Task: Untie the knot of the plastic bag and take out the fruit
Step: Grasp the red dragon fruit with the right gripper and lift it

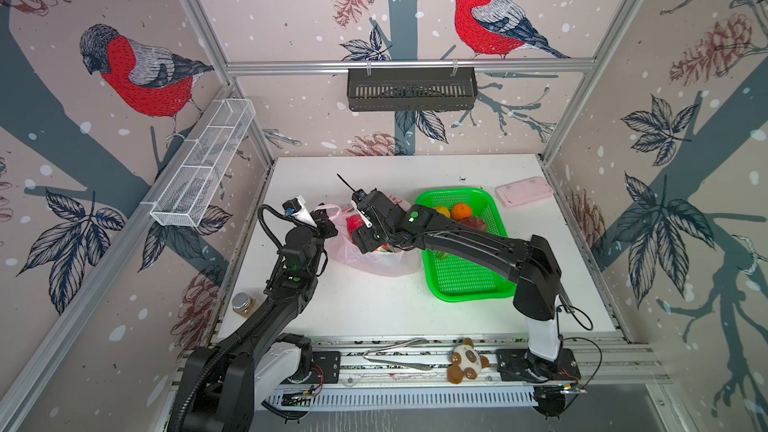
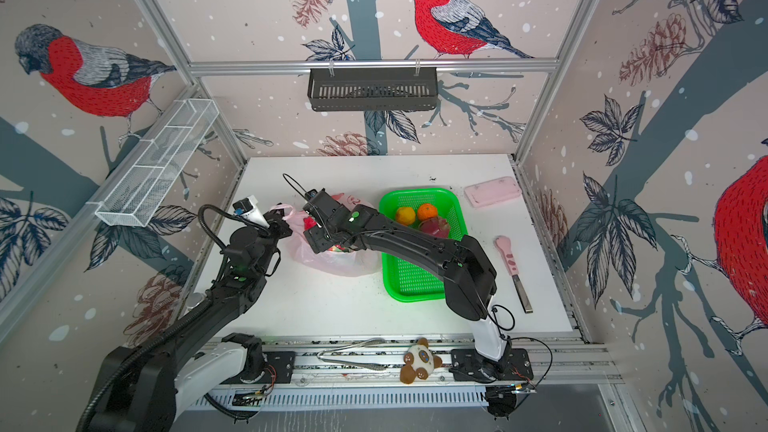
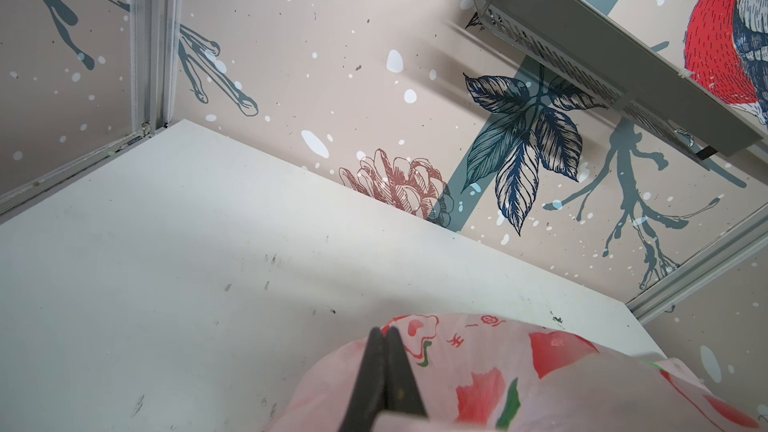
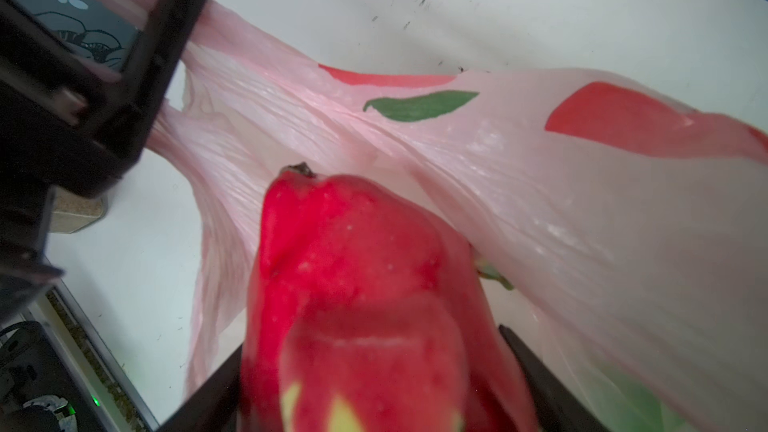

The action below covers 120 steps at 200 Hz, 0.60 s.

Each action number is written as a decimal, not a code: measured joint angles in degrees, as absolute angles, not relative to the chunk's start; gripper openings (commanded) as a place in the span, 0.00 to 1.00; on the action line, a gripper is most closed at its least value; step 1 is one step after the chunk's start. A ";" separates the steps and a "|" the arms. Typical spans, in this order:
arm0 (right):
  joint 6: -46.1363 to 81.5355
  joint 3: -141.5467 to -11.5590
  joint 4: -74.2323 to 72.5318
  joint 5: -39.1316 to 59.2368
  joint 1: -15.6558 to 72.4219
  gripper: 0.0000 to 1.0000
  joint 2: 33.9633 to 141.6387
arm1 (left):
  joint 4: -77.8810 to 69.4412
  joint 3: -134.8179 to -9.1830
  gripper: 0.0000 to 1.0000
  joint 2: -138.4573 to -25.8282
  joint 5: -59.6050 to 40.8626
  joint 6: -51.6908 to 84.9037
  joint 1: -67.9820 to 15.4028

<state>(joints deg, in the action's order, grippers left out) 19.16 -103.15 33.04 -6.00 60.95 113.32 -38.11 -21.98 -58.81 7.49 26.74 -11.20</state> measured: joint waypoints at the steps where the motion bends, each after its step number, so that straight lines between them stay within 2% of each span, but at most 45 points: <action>1: 19.16 -103.20 32.99 -6.00 60.95 0.19 113.32 | -38.09 -21.98 0.00 -58.81 7.49 26.74 -11.20; 120: 18.04 -109.56 32.16 -7.40 60.77 0.18 114.83 | -36.49 -19.18 0.00 -55.35 7.49 27.49 -11.20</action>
